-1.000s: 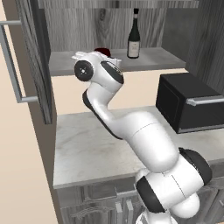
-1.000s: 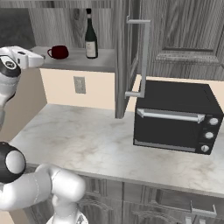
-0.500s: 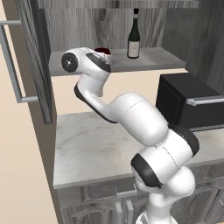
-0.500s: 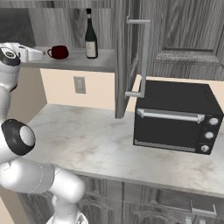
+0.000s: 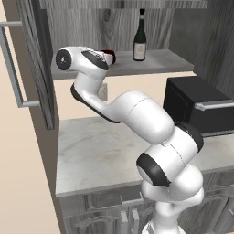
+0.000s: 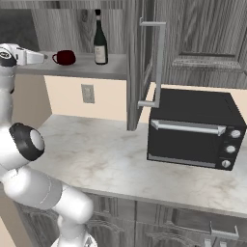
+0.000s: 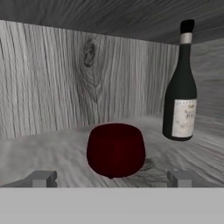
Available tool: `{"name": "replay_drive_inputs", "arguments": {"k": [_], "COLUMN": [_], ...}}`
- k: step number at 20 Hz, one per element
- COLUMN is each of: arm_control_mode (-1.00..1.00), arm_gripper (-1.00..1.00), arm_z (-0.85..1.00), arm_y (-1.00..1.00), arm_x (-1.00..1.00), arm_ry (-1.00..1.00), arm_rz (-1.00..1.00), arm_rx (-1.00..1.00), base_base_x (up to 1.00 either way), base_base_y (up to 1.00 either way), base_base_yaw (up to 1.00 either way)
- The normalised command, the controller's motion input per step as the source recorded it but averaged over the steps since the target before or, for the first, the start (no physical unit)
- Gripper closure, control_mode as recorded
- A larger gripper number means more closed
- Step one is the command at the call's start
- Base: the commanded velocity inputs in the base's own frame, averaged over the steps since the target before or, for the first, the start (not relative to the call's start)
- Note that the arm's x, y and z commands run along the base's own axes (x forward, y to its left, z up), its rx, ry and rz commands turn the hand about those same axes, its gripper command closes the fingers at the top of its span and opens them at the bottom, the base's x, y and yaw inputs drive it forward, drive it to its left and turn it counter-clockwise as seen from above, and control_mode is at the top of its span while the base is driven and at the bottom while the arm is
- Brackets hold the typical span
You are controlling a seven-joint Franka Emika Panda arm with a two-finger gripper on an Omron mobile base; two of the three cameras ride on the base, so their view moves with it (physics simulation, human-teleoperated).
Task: Open the cabinet directly in front. Then move the wine and the mug to the dining counter with the jar on it.
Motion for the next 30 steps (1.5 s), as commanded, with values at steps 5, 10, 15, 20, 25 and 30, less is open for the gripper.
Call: {"name": "replay_drive_inputs", "arguments": {"k": [5, 10, 15, 20, 25, 30], "arm_control_mode": [-1.00, -1.00, -1.00, -1.00, -1.00, -1.00], "arm_gripper": [-1.00, -1.00, -1.00, -1.00, -1.00, -1.00], "arm_z": [0.00, -0.04, -0.13, -0.15, -0.13, -0.11], "arm_y": [0.00, -0.08, -0.25, -0.25, -0.27, -0.10], "arm_x": [0.05, 0.16, 0.11, 0.04, 0.05, 0.17], "arm_ry": [0.00, 0.00, 0.00, 0.00, 0.00, 0.00], "arm_rz": [0.00, 0.02, 0.06, 0.04, 0.04, 0.02], "arm_rx": [0.00, 0.00, 0.00, 0.00, 0.00, 0.00], "base_base_x": [0.00, 0.00, 0.00, 0.00, 0.00, 0.00], "base_base_y": [0.00, 0.00, 0.00, 0.00, 0.00, 0.00], "base_base_yaw": [0.00, 0.00, 0.00, 0.00, 0.00, 0.00]}}
